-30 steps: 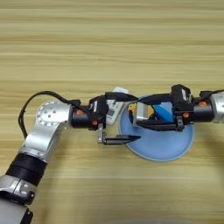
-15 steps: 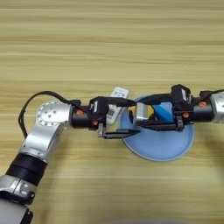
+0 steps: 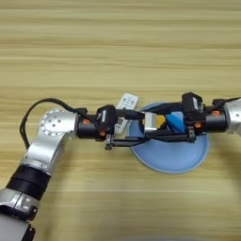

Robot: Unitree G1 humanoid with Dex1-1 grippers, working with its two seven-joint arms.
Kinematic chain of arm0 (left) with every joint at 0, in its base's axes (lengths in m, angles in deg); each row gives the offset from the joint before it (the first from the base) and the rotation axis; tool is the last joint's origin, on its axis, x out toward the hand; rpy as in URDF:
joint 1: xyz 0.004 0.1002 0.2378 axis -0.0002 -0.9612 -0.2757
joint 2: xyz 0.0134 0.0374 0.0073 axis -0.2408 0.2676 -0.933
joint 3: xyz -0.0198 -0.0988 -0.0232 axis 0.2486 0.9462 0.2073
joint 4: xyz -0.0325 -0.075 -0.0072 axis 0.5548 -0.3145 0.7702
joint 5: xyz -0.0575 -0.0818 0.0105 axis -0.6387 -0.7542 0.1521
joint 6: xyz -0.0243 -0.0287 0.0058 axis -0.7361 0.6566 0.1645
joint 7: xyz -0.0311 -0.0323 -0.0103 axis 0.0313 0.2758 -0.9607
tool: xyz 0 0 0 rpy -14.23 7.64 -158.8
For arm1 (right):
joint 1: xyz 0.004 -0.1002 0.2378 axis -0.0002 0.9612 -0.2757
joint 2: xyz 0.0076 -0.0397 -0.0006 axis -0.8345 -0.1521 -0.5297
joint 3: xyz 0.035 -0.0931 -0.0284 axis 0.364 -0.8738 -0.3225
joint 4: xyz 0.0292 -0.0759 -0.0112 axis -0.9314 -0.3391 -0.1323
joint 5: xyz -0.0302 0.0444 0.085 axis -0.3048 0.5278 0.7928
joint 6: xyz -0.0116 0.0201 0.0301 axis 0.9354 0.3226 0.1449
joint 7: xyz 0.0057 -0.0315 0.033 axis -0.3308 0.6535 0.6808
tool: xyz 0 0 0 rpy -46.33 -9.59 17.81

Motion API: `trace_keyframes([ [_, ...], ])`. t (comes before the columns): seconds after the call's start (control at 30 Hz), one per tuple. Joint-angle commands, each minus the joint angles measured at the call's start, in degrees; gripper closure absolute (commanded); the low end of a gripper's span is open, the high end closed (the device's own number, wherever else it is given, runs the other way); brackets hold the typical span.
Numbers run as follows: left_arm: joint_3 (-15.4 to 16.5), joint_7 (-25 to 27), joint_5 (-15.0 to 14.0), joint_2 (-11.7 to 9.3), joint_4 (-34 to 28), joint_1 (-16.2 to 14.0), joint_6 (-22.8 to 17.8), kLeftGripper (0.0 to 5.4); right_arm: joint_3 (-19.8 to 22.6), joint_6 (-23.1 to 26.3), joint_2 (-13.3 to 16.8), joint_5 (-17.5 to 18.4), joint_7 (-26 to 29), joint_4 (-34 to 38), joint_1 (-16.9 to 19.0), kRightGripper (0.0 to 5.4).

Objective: Move the objects on the table

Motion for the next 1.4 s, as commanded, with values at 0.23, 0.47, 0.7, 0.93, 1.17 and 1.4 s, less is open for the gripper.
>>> trace_keyframes([
  [0.23,0.2,-0.1,-0.2,0.4,-0.4,0.8,0.6,2.99,-2.0,-0.4,-0.5,-1.2,0.4,-1.4,-0.4,2.92],
  [0.47,0.3,-0.2,-0.2,0.4,-0.2,0.8,0.7,3.0,-2.1,-0.4,-0.5,-1.2,0.3,-1.6,-0.4,2.92],
  [0.7,0.3,-0.2,-0.2,0.4,0.0,0.8,0.8,3.0,-2.0,-0.5,-0.5,-1.2,0.2,-1.6,-0.4,2.92],
  [0.93,0.3,-0.3,0.1,0.5,0.6,1.0,1.1,3.0,-1.7,-0.8,-0.6,-1.4,-0.3,-2.0,-0.8,2.26],
  [1.17,0.3,-0.4,0.2,0.5,0.9,1.1,1.3,3.0,-1.7,-0.8,-0.6,-1.3,-0.3,-2.0,-1.0,1.55],
  [1.4,0.3,-0.4,0.3,0.4,1.1,1.1,1.4,3.0,-1.5,-0.9,-0.6,-1.3,-0.3,-2.1,-1.0,0.85],
])
